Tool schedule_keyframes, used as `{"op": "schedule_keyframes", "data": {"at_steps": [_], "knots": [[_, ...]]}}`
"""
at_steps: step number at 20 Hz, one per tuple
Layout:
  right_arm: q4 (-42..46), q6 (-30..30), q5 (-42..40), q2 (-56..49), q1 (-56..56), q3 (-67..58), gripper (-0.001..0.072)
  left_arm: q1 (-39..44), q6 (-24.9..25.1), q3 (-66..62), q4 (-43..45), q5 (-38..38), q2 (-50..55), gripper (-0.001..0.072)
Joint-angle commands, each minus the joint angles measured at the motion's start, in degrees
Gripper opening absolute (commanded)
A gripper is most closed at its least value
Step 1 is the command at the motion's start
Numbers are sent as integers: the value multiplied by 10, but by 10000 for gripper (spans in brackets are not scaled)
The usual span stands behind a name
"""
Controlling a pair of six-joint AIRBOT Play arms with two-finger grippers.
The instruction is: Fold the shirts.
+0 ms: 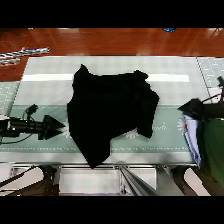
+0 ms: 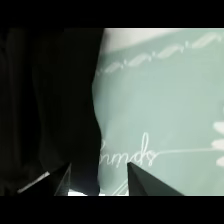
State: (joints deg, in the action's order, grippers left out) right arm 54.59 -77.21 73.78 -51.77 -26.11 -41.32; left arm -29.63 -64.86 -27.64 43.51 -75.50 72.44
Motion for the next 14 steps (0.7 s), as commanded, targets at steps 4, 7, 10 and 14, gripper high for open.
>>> {"op": "schedule_keyframes", "data": {"at_steps": [4,7,10,14], "knots": [[-21,11,1,51,-2,88,409,132,-4,57,-84,106,-3,503],[-24,11,9,51,-2,89,409,190,-37,46,-114,174,-3,309],[55,-27,39,50,-2,98,409,215,-27,25,-113,172,-3,21],[31,-35,55,50,32,172,409,216,-18,16,-112,167,-3,20]]}}
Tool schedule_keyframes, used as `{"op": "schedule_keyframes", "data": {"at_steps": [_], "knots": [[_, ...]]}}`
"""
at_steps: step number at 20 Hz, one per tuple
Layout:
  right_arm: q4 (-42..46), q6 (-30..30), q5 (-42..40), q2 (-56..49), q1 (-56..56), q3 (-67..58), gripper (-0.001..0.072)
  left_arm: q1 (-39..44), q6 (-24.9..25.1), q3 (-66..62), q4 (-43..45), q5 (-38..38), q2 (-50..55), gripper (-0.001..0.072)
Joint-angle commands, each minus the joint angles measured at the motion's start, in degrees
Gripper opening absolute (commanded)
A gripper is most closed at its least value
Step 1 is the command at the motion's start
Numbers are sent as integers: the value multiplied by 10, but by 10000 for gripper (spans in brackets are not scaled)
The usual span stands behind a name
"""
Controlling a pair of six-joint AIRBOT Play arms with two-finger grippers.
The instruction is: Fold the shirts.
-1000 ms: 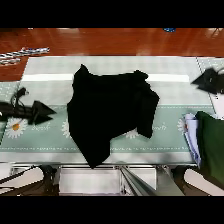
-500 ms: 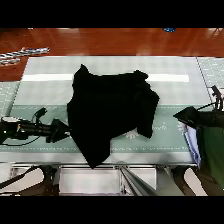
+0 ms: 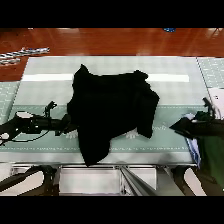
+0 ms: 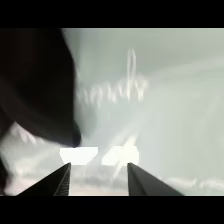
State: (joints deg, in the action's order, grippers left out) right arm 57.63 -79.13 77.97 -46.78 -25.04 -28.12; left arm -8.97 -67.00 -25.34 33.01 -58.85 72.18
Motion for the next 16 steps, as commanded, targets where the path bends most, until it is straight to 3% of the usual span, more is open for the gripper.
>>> {"op": "schedule_keyframes", "data": {"at_steps": [1,3,8,16], "knots": [[-8,-19,0,0,44,53,409,9,3,-7,-7,2,0,20],[1,-37,-54,-2,87,58,409,9,4,-7,-7,3,0,20],[-70,-42,-144,-83,175,58,409,9,3,-7,-7,3,0,21],[-210,-2,-286,-186,283,58,401,9,14,-7,-5,4,0,21]]}}
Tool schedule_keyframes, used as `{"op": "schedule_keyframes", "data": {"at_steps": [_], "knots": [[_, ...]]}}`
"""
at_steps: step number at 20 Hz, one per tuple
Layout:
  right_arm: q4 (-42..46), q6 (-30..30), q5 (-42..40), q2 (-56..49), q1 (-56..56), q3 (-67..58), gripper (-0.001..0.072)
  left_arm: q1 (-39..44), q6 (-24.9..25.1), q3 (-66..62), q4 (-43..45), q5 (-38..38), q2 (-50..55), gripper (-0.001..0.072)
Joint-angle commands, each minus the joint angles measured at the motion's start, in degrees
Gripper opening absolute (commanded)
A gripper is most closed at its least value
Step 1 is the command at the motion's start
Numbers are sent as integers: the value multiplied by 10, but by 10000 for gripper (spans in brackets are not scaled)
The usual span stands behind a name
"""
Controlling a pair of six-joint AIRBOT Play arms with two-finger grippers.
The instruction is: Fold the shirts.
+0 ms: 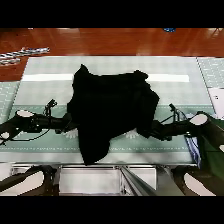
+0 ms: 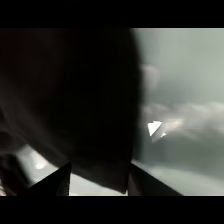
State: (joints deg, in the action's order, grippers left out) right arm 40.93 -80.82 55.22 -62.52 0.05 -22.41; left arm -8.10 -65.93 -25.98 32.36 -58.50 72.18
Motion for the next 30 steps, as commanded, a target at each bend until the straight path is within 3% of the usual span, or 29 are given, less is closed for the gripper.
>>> {"op": "schedule_keyframes", "data": {"at_steps": [1,2,3,4,7,10,14,18,21,23,25,30], "knots": [[-56,24,-64,-31,42,0,360,0,3,0,1,0,0,21],[-60,26,-66,-31,47,-3,256,0,3,0,1,0,0,21],[-62,37,-62,-31,49,-10,64,0,22,0,1,-6,0,22],[-66,58,-49,-30,49,-22,20,0,47,-2,1,-11,0,22],[-39,60,10,-12,49,-106,20,-23,46,-40,-3,-58,-2,21],[38,13,50,19,49,-255,19,-68,46,-153,-41,-134,-22,20],[137,-40,108,27,29,-532,19,-126,-6,-375,-95,-150,-70,20],[142,-40,167,28,-31,-783,19,-189,-73,-644,-95,-169,-77,20],[142,-41,209,32,-70,-910,19,-220,-94,-791,-92,-175,-95,20],[154,-41,225,63,-89,-931,19,-248,-94,-846,-63,-176,-129,20],[200,-41,238,109,-99,-931,19,-257,-118,-862,25,-157,-181,20],[326,-63,293,214,-99,-931,20,-186,-144,-863,203,-147,-288,20]]}}
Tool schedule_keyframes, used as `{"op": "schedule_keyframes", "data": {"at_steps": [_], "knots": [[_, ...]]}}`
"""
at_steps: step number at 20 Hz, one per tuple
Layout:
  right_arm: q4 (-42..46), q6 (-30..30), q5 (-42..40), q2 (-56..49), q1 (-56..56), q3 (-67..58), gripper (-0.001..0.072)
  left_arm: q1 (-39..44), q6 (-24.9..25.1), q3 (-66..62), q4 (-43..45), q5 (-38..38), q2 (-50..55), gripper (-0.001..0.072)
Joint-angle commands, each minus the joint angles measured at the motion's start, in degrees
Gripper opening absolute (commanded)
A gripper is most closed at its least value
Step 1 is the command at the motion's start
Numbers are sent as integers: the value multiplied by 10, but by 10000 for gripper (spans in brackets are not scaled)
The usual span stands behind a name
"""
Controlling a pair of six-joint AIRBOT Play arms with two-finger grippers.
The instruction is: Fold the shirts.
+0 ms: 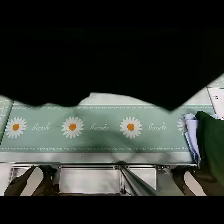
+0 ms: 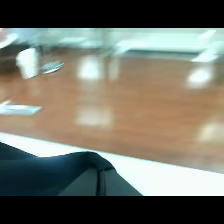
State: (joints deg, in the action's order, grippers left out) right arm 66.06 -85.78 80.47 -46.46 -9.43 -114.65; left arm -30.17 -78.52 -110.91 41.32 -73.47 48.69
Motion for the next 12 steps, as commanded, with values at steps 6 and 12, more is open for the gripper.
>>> {"op": "schedule_keyframes", "data": {"at_steps": [6,12], "knots": [[186,-52,157,109,-5,-7,20,319,-128,-13,535,-98,-152,20],[144,-66,182,109,-5,127,19,396,-164,52,614,-181,-141,20]]}}
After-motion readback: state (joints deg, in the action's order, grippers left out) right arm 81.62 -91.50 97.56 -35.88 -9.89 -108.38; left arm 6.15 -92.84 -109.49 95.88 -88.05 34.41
